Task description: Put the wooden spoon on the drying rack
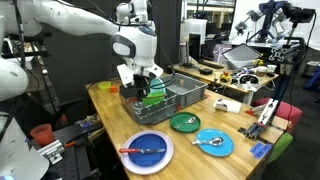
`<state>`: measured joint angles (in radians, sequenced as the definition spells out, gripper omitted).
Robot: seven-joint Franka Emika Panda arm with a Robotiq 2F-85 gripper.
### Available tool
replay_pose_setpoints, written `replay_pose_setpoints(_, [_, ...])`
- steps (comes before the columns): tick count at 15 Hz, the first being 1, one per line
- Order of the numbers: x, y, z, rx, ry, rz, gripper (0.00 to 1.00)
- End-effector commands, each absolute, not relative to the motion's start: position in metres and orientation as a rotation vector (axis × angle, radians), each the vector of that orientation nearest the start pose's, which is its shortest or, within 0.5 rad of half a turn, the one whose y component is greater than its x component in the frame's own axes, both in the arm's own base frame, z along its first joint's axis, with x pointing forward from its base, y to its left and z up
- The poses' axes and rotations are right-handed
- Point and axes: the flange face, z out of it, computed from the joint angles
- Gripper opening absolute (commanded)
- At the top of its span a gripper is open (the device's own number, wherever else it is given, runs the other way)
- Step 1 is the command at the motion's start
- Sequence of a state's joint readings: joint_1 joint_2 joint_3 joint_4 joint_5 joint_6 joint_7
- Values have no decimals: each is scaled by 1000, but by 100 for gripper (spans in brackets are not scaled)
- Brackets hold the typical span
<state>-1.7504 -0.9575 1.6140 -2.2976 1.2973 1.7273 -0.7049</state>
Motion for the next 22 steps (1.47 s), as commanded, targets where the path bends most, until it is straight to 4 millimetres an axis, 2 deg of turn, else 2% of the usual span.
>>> replay_pose_setpoints(1, [473, 3, 279, -2809, 117, 203, 4])
replay_pose_setpoints(5, [459, -2, 296, -2790, -113, 348, 4])
replay_pose_setpoints(10, [452, -7, 309, -2711, -411, 494, 4])
replay_pose_setpoints(14, [450, 7, 317, -2618, -639, 554, 4])
replay_pose_setpoints(15, [451, 13, 318, -2595, -660, 541, 4])
replay_pose_setpoints(16, [450, 9, 314, -2672, -591, 569, 17])
replay_pose_setpoints(17, [450, 14, 316, -2646, -626, 566, 17])
replay_pose_setpoints(22, [451, 14, 318, -2603, -651, 551, 17])
